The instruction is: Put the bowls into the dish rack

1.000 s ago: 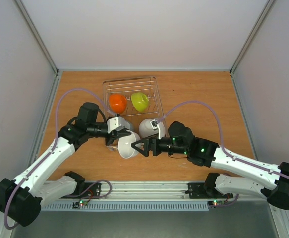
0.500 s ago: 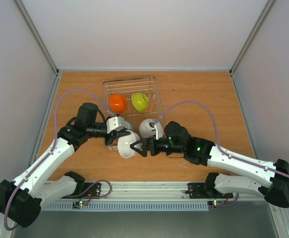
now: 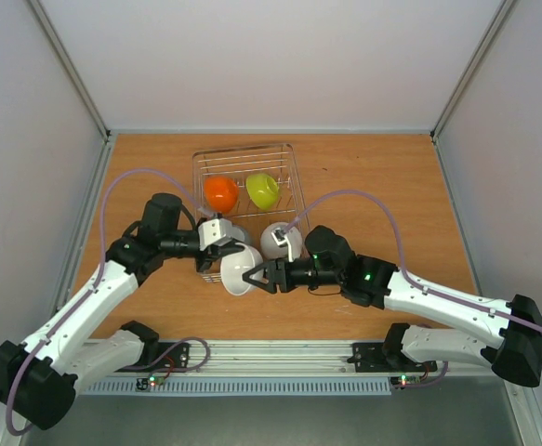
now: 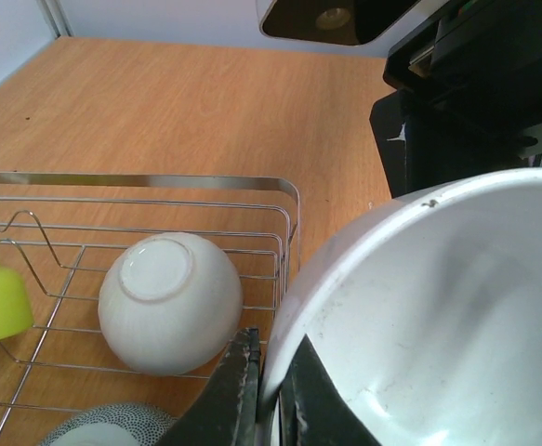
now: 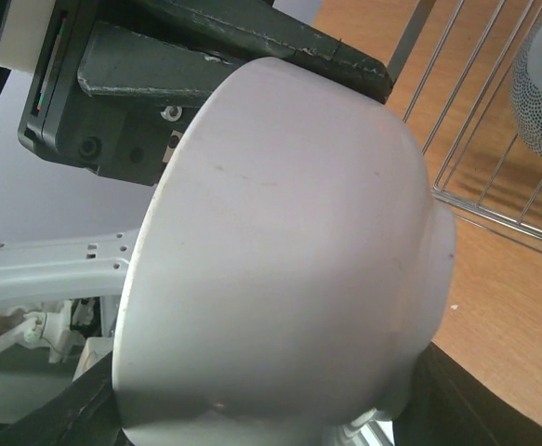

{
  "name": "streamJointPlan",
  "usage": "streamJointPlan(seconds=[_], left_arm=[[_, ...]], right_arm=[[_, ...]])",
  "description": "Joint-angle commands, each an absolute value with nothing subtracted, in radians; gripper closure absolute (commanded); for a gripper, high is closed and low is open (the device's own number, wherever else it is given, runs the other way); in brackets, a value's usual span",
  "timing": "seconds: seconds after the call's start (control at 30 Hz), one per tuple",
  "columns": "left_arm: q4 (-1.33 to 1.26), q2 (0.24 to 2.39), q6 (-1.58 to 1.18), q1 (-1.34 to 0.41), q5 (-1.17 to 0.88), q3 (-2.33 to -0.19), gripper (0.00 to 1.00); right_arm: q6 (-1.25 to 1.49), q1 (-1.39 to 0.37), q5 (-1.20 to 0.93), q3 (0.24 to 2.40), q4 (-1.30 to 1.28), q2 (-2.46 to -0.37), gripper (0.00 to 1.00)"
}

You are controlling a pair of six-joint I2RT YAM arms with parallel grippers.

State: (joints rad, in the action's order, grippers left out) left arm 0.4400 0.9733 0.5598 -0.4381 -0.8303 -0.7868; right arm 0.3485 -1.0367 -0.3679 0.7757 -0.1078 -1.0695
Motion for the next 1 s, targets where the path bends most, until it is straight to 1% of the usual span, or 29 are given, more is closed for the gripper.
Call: streamJointPlan(seconds=[0.0,0.07,0.1,0.17,0.2,0.23,0.27,0.37,0.43,0.47,0.5,0.57,0.67,0.73,0.97], left_arm=[[0.378,0.956,0.558,-0.436,-0.84,-0.773,1.0],[0.362,0.955,0.543,-0.436,-0.82,-0.772,1.0],[0.361,0.954,0.532,-0.436,-0.806,-0.77,0.93],[0.352,0.949,0.525,-0.436,-0.767,-0.769,0.51],[0.329,0.943,0.515,-0.436,-0.729,-0.762,0.41],[0.296,0.935,0.498,-0.436,-0.685,-0.748,0.35],[0.264,0.925,0.472,-0.436,-0.626,-0.738,0.32],[0.164,0.912,0.418,-0.436,-0.388,-0.717,0.28],[0.081,0.912,0.389,-0.436,-0.146,-0.705,0.27],[0.044,0.916,0.379,-0.436,-0.071,-0.701,0.26],[0.017,0.918,0.37,-0.436,0.047,-0.699,0.25],[-0.042,0.919,0.363,-0.436,0.189,-0.7,0.24],[-0.069,0.91,0.356,-0.436,0.3,-0.704,0.22],[-0.085,0.904,0.355,-0.436,0.334,-0.701,0.21],[-0.093,0.909,0.357,-0.436,0.327,-0.691,0.19]], right_arm=[[0.296,-1.043,-0.414,0.815,-0.101,-1.034,0.99],[0.256,-1.043,-0.378,0.847,-0.178,-1.022,0.99],[0.224,-1.043,-0.352,0.875,-0.232,-1.018,0.99],[0.15,-1.043,-0.271,0.945,-0.371,-1.026,0.99],[0.112,-1.043,-0.22,0.99,-0.454,-1.04,0.99],[0.076,-1.043,-0.17,1.036,-0.529,-1.071,0.99],[0.025,-1.044,-0.13,1.083,-0.591,-1.1,0.99],[-0.093,-1.043,-0.036,1.218,-0.751,-1.199,0.99],[-0.157,-1.043,-0.004,1.29,-0.825,-1.273,0.99],[-0.187,-1.043,0.035,1.337,-0.854,-1.307,0.99],[-0.215,-1.043,0.059,1.365,-0.877,-1.346,0.99],[-0.253,-1.044,0.118,1.424,-0.931,-1.427,0.99],[-0.287,-1.043,0.216,1.48,-0.986,-1.535,0.98],[-0.299,-1.043,0.238,1.497,-1.0,-1.585,0.99],[-0.364,-1.044,0.258,1.542,-1.035,-1.678,0.99]])
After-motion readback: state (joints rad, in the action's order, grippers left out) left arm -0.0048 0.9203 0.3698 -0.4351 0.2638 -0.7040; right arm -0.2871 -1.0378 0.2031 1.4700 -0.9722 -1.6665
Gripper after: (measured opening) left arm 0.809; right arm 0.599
